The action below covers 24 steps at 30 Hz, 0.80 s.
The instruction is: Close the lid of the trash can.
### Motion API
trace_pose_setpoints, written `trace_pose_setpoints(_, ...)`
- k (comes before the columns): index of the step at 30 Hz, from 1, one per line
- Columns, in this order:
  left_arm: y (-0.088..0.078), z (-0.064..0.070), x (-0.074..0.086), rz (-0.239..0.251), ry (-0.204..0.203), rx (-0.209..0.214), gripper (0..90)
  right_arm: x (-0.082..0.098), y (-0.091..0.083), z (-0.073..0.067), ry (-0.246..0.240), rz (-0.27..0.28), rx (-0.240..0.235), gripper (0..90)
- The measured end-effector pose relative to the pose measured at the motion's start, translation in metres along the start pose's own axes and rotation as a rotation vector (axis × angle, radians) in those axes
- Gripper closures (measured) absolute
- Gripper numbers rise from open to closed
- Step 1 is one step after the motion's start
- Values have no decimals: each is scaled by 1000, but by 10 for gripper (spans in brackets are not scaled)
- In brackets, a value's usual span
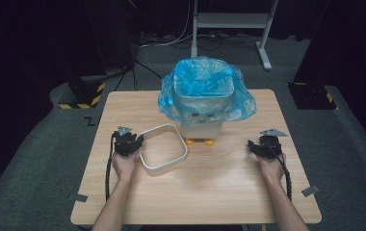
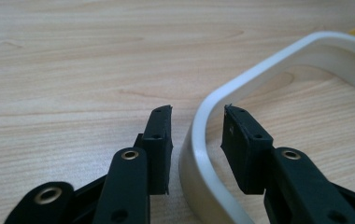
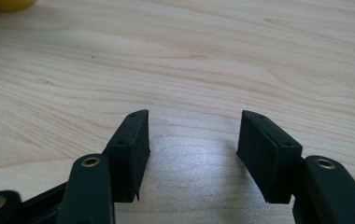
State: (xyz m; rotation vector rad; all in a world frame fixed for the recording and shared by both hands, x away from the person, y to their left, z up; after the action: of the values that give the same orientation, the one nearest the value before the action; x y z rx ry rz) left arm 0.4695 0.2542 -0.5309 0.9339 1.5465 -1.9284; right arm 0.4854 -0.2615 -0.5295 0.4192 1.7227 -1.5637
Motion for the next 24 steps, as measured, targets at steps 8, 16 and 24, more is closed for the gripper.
trace_pose_setpoints(8,4,0,-2,-40,28,-19,639,0,1,2,13,-3,-18,411)
trace_pose_setpoints(16,9,2,-4,-73,56,-43,660,0,1,3,12,-3,-17,405)
trace_pose_setpoints(24,11,3,-6,-75,79,-64,704,0,1,3,12,-3,-15,403)
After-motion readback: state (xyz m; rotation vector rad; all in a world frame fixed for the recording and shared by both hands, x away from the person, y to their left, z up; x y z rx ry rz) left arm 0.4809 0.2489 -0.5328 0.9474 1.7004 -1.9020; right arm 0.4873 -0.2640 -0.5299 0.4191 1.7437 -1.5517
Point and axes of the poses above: each handheld gripper's, and its own axes: y roughly forward along the jaws, x roughly out of its underside, z roughly to its right, the point moved 1 cm from there along y, roughly forward along the jaws, and after that the axes turned 4 degrees about -z, right-handed, at the moved point
